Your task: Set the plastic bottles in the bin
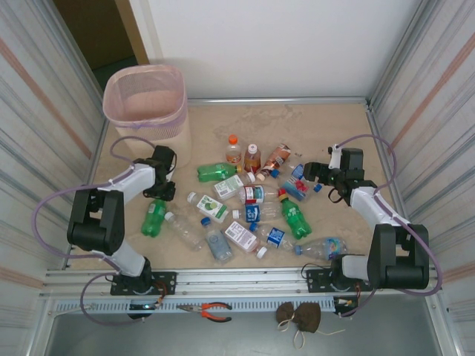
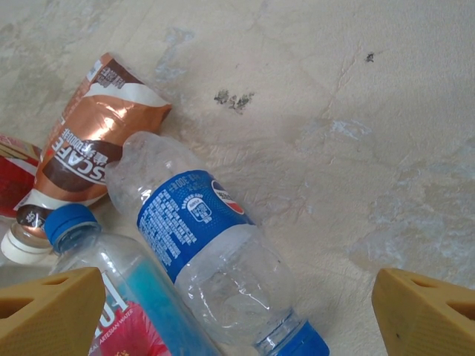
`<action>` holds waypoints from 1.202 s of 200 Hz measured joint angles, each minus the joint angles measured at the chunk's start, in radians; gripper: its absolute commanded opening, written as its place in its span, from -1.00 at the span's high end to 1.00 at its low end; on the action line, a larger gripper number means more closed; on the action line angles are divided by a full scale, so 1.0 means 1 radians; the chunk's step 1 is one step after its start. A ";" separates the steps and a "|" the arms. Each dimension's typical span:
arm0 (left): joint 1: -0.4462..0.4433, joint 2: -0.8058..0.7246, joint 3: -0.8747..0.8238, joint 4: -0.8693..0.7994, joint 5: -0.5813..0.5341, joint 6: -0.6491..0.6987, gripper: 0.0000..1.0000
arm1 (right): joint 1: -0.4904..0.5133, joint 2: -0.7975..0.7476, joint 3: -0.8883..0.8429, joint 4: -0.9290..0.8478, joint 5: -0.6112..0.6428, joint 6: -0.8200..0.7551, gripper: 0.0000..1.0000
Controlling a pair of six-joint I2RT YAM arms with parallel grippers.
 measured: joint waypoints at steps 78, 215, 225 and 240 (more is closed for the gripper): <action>-0.020 -0.357 0.070 -0.116 0.014 -0.001 0.64 | 0.005 -0.089 0.016 -0.036 0.000 0.022 -0.83; 0.064 -0.304 0.784 0.012 0.280 -0.008 0.78 | 0.018 -0.314 0.095 -0.188 0.016 0.026 -0.83; 0.080 -0.263 0.825 0.048 0.294 -0.009 0.80 | 0.018 -0.316 0.101 -0.195 0.022 0.026 -0.83; 0.105 -0.199 0.875 0.108 0.317 -0.014 0.81 | 0.018 -0.323 0.108 -0.209 0.032 0.026 -0.83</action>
